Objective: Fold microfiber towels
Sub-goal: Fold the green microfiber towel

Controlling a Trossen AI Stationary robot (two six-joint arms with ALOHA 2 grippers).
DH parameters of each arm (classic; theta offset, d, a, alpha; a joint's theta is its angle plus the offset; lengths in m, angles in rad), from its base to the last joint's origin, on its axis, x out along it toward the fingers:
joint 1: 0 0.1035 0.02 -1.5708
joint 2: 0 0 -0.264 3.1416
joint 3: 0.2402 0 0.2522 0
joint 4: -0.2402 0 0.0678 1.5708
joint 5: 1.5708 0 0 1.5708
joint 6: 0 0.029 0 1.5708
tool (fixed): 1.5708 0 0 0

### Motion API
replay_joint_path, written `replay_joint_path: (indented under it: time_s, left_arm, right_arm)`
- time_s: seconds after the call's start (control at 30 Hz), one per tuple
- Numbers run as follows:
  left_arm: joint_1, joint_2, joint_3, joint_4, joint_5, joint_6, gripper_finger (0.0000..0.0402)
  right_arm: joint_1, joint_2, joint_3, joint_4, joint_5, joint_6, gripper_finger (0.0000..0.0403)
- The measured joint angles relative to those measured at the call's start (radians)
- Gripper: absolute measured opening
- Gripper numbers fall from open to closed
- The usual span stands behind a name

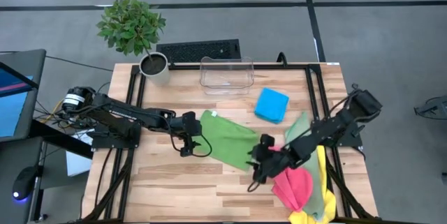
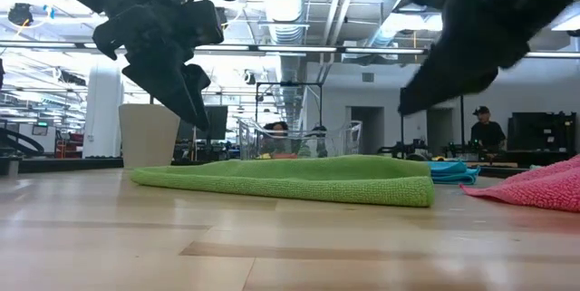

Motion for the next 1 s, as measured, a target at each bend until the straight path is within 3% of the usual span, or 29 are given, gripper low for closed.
replay_joint_path:
  time_s: [0.2,0.5,0.83,1.0]
  left_arm:
    - [0.0,0.0,0.0,-0.003,0.004,-0.011,0.0231]
    - [0.0,0.0,0.0,-0.007,0.011,-0.034,0.0231]
    - [0.0,0.0,0.0,-0.007,0.011,-0.034,0.0231]
    - [0.0,0.0,0.0,-0.007,0.011,-0.034,0.0231]
  right_arm:
    - [0.026,0.107,0.016,0.011,-0.025,0.0,0.0194]
    - [0.064,0.112,0.021,0.014,-0.017,0.001,0.0196]
    - [0.028,0.173,0.021,0.033,-0.025,0.019,0.0188]
    - [0.029,0.163,0.021,0.028,-0.025,0.019,0.0152]
